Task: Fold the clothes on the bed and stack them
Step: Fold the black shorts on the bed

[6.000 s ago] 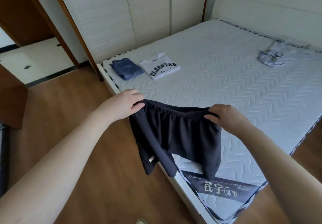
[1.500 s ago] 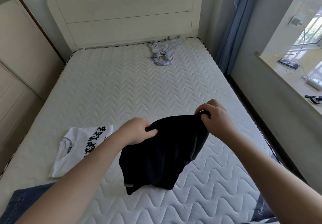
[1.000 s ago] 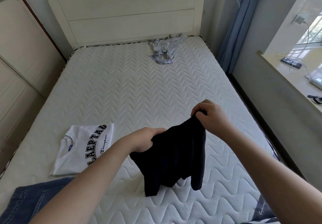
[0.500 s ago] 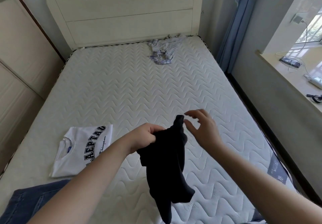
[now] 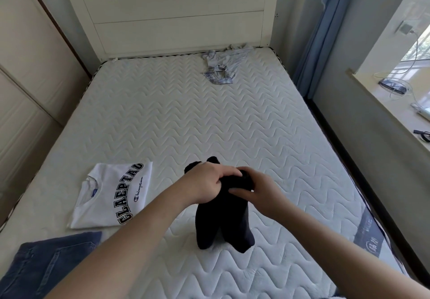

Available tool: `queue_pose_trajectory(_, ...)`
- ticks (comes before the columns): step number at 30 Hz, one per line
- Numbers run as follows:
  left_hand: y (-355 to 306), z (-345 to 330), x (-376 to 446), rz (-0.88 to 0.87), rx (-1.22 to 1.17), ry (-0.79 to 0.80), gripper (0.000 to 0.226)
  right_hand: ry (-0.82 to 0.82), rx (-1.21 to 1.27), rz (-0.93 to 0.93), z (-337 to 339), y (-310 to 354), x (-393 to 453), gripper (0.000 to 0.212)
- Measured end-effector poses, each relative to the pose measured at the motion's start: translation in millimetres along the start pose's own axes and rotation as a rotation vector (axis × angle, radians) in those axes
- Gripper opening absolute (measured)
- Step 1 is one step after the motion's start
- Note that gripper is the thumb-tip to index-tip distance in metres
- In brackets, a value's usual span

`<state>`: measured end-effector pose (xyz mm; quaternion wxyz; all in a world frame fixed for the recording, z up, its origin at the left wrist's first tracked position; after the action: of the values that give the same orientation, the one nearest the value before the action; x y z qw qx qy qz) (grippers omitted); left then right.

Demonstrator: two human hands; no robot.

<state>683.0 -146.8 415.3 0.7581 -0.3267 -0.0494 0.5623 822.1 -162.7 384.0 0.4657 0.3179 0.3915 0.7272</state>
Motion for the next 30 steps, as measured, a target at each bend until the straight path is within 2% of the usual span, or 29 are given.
queue_pose_trajectory(4,4,-3,-12,-0.089,0.003,0.073,0.064,-0.043,0.069,0.013,10,1,4,0.036)
queue_pose_trajectory(6,16,-2,-15,-0.078,-0.035,0.054,0.064,-0.049,0.099,0.026,16,2,6,0.036)
queue_pose_trajectory(10,52,3,-18,0.057,-0.043,-0.087,0.052,-0.053,0.133,0.055,25,2,6,0.033)
queue_pose_trajectory(15,70,11,-22,0.205,-0.138,-0.357,0.046,-0.096,0.245,0.028,22,-2,7,0.034)
queue_pose_trajectory(18,72,12,-22,0.130,-0.183,-0.406,0.022,-0.087,0.346,0.028,23,-1,9,0.030)
queue_pose_trajectory(20,70,15,-23,0.051,-0.219,-0.419,0.016,-0.069,0.434,0.033,25,2,10,0.029)
queue_pose_trajectory(23,65,22,-23,-0.049,-0.309,-0.347,0.026,-0.037,0.600,0.022,29,2,12,0.030)
queue_pose_trajectory(26,61,29,-22,-0.083,-0.344,-0.243,0.051,0.046,0.746,-0.009,29,1,12,0.032)
queue_pose_trajectory(28,57,31,-20,-0.075,-0.297,-0.159,0.068,0.120,0.818,-0.029,25,2,12,0.035)
queue_pose_trajectory(30,53,34,-17,-0.069,-0.201,-0.096,0.070,0.195,0.867,-0.041,18,5,12,0.035)
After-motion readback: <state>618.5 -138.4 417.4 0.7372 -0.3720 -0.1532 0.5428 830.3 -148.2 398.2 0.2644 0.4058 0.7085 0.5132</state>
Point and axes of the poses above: each hand's wrist, its own x-axis towards the middle knuckle, its own z-axis out of the back of the hand, y = z × x, the point moved 7 cm from there along x, towards the middle knuckle, and after that the axes turned 8 degrees about z, right-handed, at the moved point
